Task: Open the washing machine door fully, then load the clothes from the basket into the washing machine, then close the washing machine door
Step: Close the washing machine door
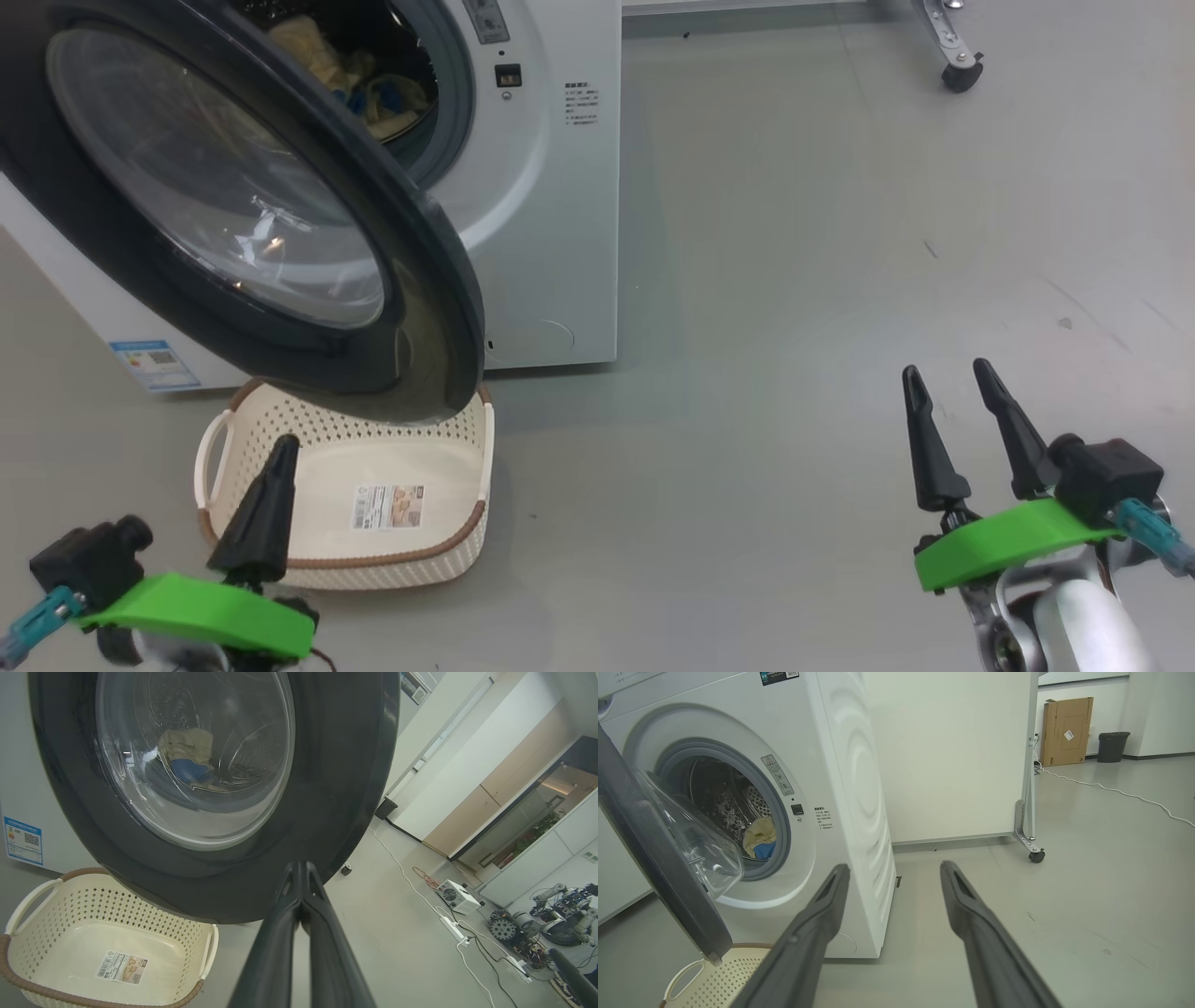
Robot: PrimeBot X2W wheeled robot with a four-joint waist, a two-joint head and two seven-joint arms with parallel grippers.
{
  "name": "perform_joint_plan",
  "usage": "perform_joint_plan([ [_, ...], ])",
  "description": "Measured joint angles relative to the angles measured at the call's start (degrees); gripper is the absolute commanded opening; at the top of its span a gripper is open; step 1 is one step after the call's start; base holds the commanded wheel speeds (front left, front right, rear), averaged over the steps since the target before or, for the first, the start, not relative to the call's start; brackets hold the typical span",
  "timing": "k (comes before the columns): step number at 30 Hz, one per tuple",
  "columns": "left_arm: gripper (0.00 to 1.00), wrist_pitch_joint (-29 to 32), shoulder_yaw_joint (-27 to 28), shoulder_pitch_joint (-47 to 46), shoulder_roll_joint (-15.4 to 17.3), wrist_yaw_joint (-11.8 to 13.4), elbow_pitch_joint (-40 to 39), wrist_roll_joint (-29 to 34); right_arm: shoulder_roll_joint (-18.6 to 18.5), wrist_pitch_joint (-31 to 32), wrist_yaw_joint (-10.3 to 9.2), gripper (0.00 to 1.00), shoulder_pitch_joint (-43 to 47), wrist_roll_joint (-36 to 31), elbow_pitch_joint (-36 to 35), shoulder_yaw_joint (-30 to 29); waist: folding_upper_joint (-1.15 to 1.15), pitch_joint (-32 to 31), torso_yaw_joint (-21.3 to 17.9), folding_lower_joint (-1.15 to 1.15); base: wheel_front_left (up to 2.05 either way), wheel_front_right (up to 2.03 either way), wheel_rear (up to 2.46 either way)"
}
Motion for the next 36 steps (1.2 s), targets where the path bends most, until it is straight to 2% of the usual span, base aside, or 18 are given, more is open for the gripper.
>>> perform_joint_plan([
  [4, 0.0, -0.5, 2.2, -0.2, -0.3, 0.0, 2.7, 9.5, 0.0, 0.0, 0.0, 1.0, 0.0, 0.0, 0.0, 0.0, 0.0, 0.0, 0.8, 0.0, 0.0, 0.0, 0.0],
  [9, 0.0, -0.7, 8.4, 0.0, -4.4, 0.0, 1.4, 22.7, 0.0, 0.0, 0.0, 1.0, 0.0, 0.0, 0.0, 0.2, 0.0, 0.3, 1.2, 0.01, 0.0, 0.0, 0.0],
  [12, 0.0, -0.7, 9.9, 0.8, -6.8, -0.2, 0.6, 27.2, 0.0, 0.0, 0.0, 1.0, 0.0, 0.0, 0.1, 0.5, 0.0, 0.4, 1.3, 0.01, 0.0, 0.0, 0.0],
  [13, 0.03, -0.7, 10.0, 1.2, -7.2, -0.3, 0.6, 28.6, 0.0, 0.0, 0.0, 1.0, 0.0, 0.0, 0.1, 0.5, 0.0, 0.4, 1.3, 0.01, 0.0, 0.0, 0.0],
  [14, 0.44, -0.7, 10.1, 1.7, -7.6, -0.3, 0.6, 29.7, 0.0, 0.0, 0.0, 1.0, 0.0, 0.0, 0.2, 0.6, 0.0, 0.4, 1.3, 0.01, 0.0, 0.0, 0.0],
  [15, 1.0, -0.7, 10.2, 2.2, -7.9, -0.3, 0.7, 30.6, 0.0, 0.0, 0.0, 1.0, 0.0, 0.0, 0.4, 0.7, 0.0, 0.4, 1.3, 0.01, 0.0, 0.0, 0.0],
  [36, 1.0, -0.7, 10.1, 3.9, -8.7, -0.4, 2.2, 33.3, 0.0, 0.0, 0.0, 1.0, 0.0, -0.4, 1.3, 1.7, 0.0, -0.3, 1.3, 0.0, 0.0, 0.0, 0.0],
])
